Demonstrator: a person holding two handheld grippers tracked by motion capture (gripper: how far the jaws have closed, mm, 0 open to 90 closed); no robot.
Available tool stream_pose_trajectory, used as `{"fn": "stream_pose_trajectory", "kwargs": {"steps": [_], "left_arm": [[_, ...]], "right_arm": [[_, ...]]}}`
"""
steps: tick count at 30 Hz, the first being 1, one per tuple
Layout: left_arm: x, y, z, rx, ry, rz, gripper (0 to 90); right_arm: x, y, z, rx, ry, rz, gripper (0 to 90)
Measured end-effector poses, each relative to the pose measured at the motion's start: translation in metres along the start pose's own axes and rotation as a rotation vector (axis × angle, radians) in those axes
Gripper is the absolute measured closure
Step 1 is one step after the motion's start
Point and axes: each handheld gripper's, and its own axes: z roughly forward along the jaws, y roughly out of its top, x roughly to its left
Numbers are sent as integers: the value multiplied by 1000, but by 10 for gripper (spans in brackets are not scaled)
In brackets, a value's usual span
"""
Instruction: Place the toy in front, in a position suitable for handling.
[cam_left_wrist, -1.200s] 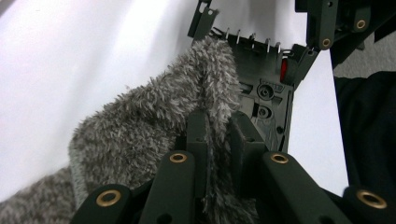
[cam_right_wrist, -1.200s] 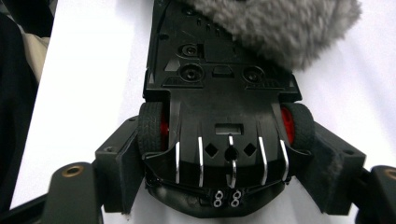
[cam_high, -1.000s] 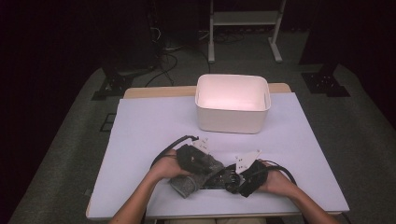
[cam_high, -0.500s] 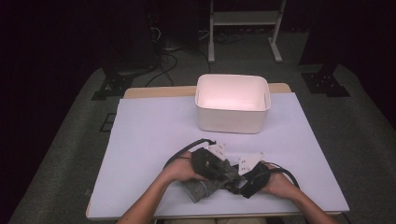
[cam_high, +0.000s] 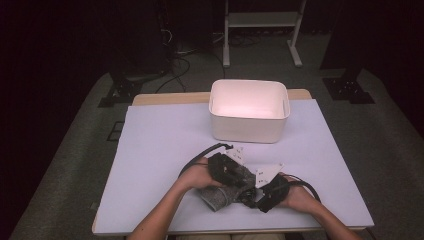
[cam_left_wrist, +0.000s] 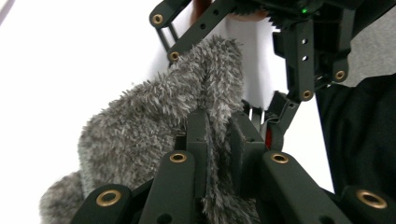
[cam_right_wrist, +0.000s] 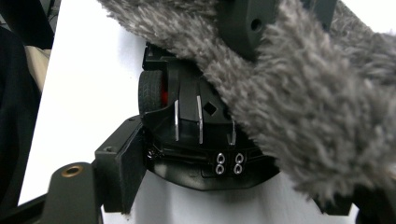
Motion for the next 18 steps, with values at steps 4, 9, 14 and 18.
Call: {"fn": "stream_pose_trajectory", "kwargs": {"steps": [4, 9, 14, 18], "left_arm": [[-4, 6, 8, -1, -43, 32, 804], [-3, -2, 0, 19, -26, 15, 803], [0, -29, -19, 41, 24, -36, 799], [3, -51, -34, 59, 64, -81, 799]], "right_arm": [[-1, -1, 1, 7, 1, -8, 236], [-2, -2, 2, 11, 8, -4, 237], [-3, -3, 1, 12, 4, -26, 237], [-3, -4, -3, 22, -4, -27, 237]]}}
